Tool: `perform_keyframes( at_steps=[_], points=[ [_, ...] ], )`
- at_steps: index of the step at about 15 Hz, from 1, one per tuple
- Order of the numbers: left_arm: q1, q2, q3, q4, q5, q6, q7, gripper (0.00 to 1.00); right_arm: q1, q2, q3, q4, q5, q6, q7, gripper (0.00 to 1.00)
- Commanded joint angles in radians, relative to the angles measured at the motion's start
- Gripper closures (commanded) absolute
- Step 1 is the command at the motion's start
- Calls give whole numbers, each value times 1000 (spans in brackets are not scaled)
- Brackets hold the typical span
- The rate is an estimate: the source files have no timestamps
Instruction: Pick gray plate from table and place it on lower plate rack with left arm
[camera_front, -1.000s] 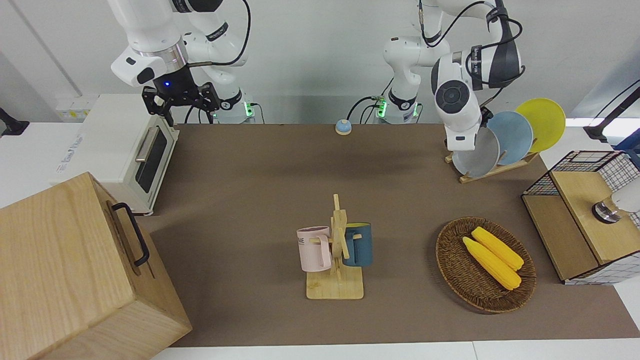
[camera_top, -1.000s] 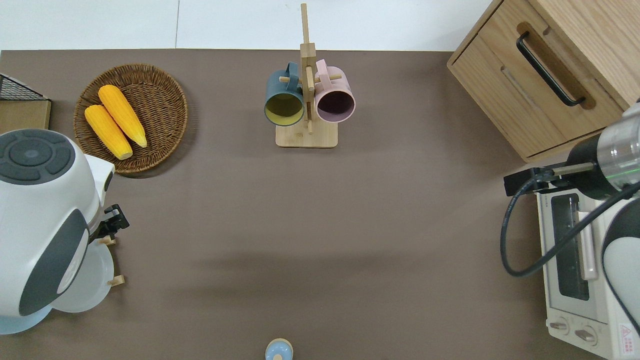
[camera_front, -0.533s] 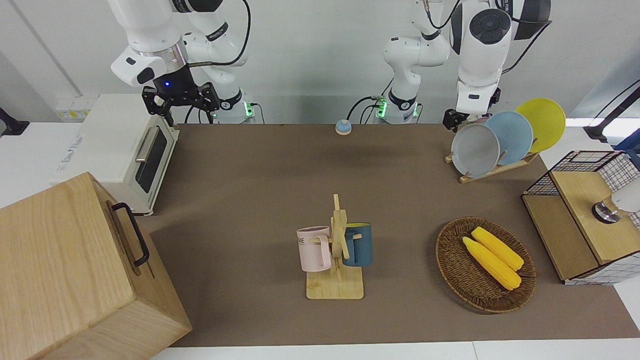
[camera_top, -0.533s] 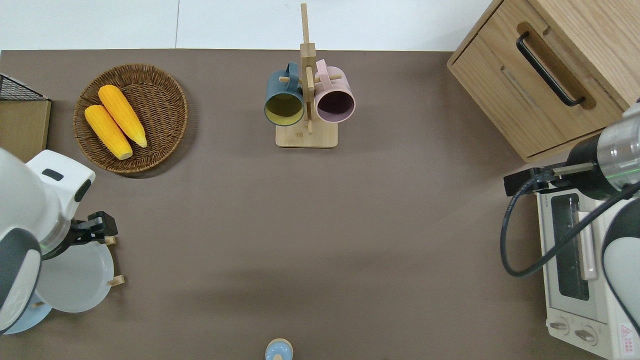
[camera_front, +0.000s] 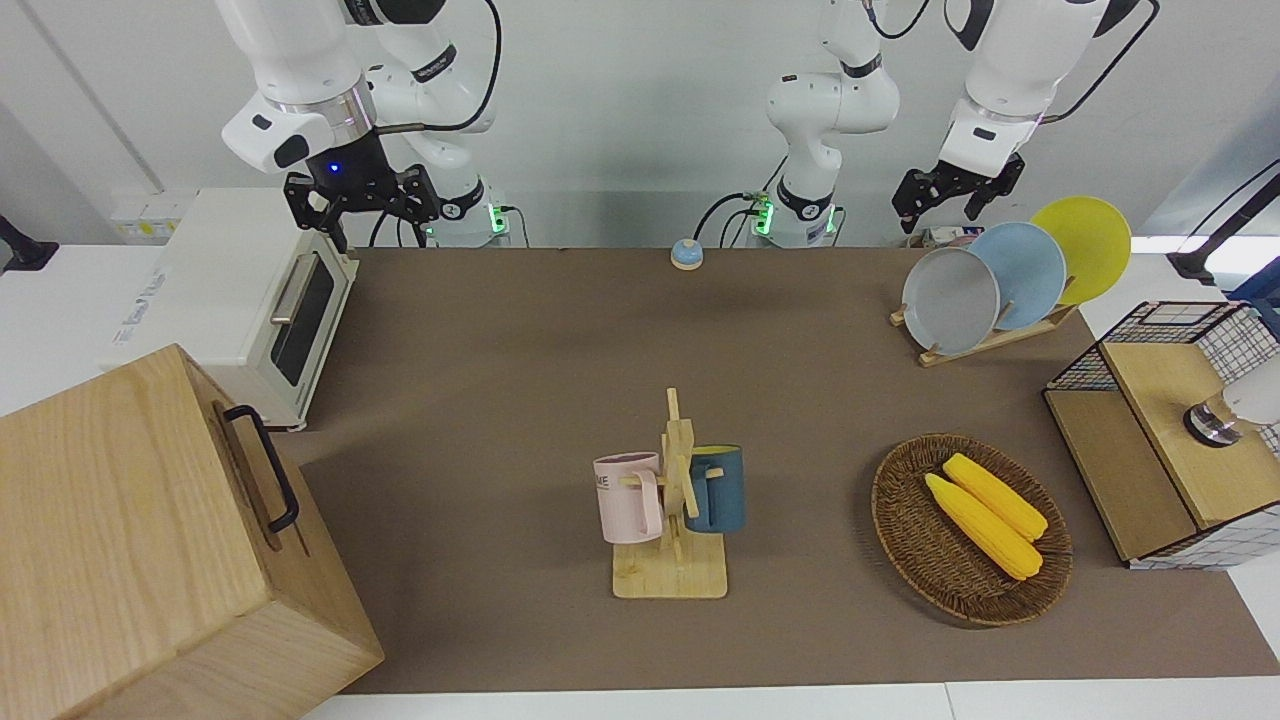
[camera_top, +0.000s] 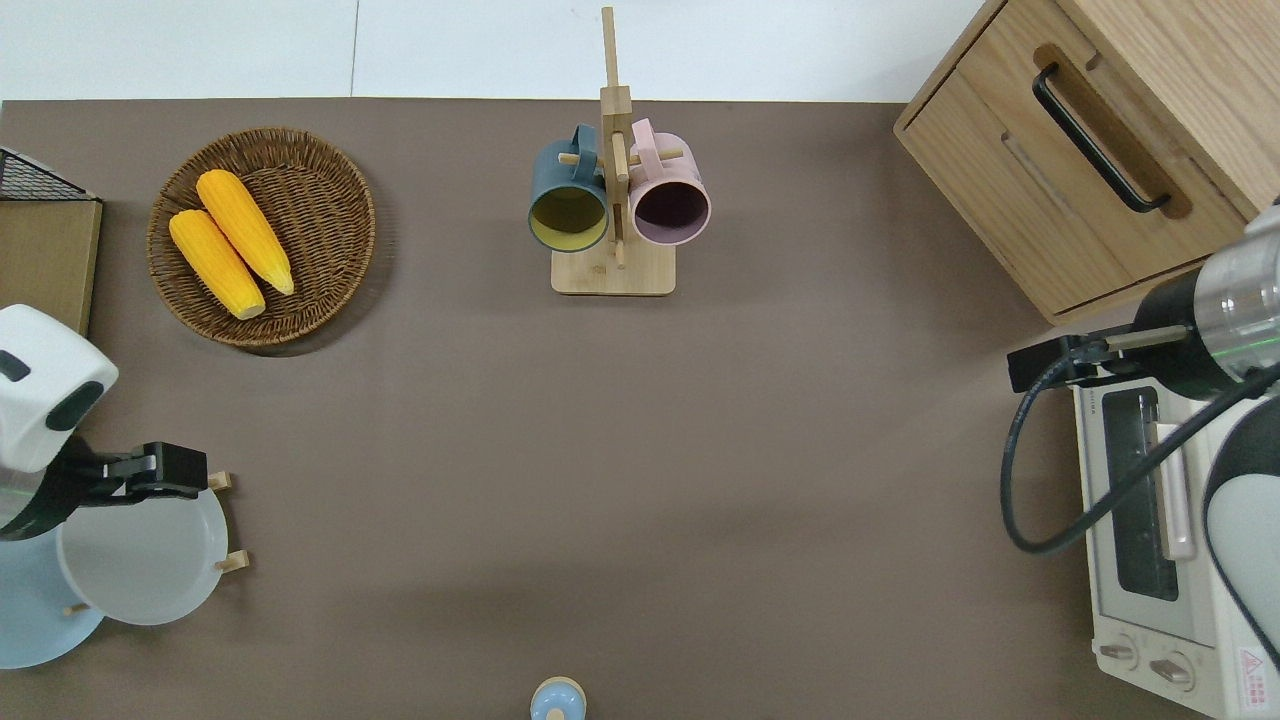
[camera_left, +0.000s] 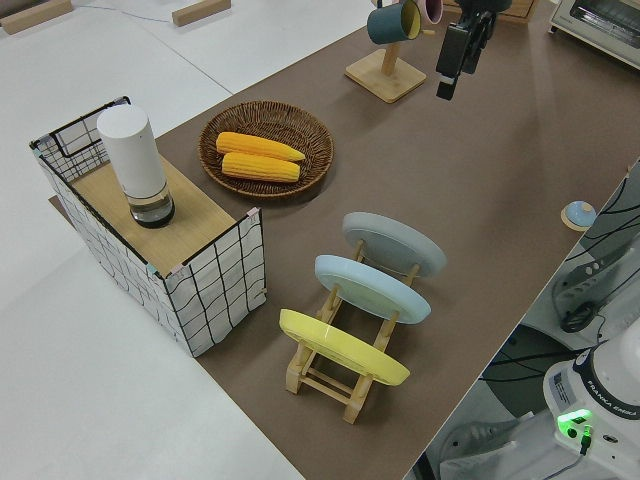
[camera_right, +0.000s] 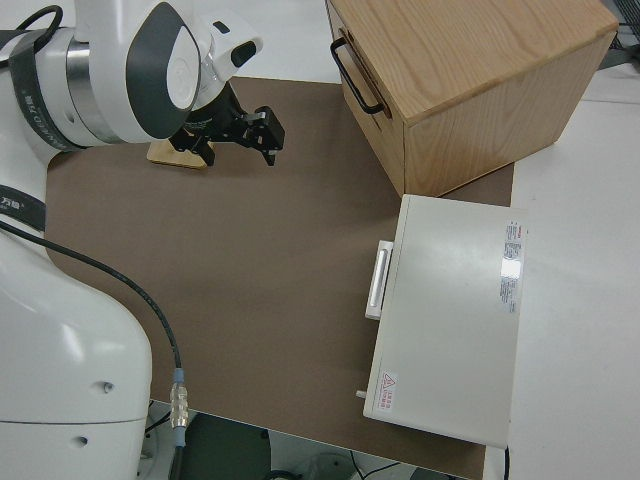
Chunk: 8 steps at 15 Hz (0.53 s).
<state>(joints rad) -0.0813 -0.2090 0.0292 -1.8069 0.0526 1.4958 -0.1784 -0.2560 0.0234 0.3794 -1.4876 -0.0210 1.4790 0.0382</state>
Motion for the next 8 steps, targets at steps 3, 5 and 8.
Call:
perform_keyframes(
  at_steps=[3,5,8],
  points=[
    [31,-52,20,8,-45,-3,100,11,-26,-2,24,10,-2,-17,14,17],
    [32,-61,21,9,-54,-14,152,11,-26,-2,24,10,-2,-17,14,17],
    [32,-67,25,8,-50,3,146,9,-26,-2,24,10,-2,-17,14,17]
  ],
)
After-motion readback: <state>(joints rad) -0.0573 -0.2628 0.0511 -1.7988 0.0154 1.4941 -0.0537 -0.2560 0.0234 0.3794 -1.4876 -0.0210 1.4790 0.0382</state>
